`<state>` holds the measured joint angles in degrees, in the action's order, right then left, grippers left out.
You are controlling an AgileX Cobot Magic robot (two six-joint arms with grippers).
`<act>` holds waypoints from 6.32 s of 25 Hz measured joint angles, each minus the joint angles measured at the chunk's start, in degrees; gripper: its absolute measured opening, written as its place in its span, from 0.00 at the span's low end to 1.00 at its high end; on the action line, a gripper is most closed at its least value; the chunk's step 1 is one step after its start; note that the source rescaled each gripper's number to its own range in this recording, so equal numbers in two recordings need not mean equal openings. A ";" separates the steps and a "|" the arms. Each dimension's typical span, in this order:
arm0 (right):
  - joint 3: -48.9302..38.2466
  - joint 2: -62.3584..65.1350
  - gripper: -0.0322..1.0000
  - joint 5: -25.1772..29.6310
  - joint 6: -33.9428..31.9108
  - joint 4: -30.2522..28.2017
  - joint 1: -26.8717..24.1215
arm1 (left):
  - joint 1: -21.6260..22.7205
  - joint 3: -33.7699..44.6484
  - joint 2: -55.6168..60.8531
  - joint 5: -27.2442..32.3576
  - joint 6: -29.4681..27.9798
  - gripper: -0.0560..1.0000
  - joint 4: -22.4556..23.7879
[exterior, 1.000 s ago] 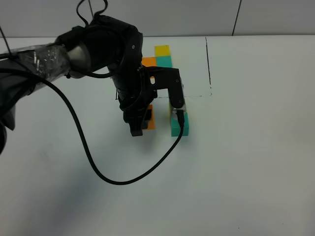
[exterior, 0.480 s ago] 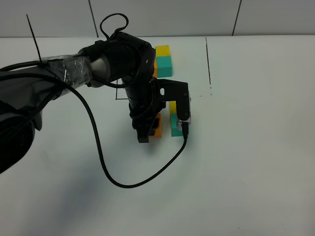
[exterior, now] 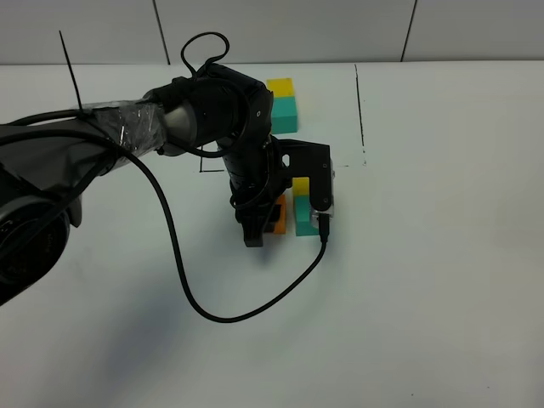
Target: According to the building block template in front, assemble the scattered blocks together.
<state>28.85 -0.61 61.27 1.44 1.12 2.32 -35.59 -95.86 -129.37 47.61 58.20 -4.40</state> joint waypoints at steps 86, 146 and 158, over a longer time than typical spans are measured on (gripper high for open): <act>0.00 0.00 0.74 -0.06 0.00 0.00 0.00 | 0.00 -0.11 -0.06 -1.55 -1.12 0.05 -2.80; 0.00 0.00 0.74 -0.06 0.00 0.00 0.00 | 0.00 -0.11 -0.14 -1.83 0.46 0.75 -0.36; 0.00 0.00 0.74 -0.06 0.00 0.00 0.00 | 0.00 -0.11 1.06 -0.85 -7.57 0.75 5.44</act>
<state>28.85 -0.61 61.21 1.44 1.12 2.32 -35.59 -95.97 -128.31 46.77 50.63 1.04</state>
